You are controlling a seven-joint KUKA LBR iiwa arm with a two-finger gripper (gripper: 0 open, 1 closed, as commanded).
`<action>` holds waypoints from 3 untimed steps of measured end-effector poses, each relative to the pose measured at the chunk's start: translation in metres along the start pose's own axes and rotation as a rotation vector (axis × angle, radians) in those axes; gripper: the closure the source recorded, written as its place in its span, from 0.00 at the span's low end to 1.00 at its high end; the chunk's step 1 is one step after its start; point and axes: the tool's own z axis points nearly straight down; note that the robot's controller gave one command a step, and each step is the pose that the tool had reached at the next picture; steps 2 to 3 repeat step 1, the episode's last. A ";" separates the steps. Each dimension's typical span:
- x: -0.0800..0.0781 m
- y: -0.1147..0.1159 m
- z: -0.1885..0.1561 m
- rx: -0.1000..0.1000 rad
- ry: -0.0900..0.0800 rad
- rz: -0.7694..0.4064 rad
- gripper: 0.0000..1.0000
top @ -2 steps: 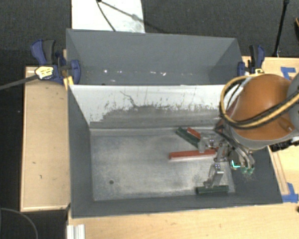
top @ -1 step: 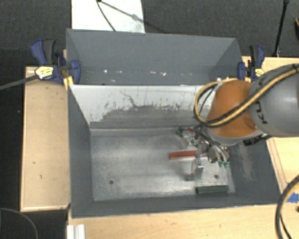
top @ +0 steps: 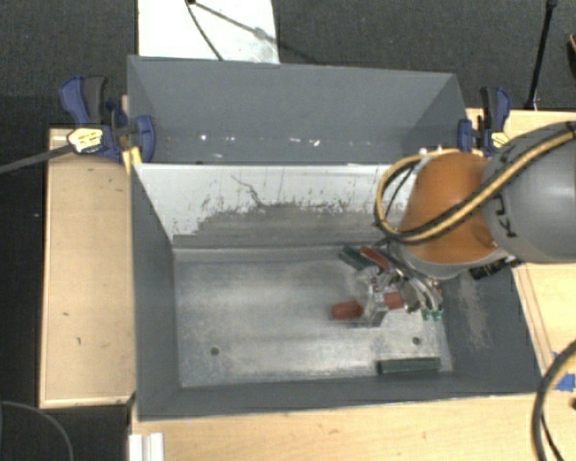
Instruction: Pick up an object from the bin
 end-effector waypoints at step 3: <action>-0.020 -0.013 -0.153 0.001 -0.008 -0.004 1.00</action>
Offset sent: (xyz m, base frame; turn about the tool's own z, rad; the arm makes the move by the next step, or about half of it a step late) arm 0.0176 -0.0115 0.1474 -0.0106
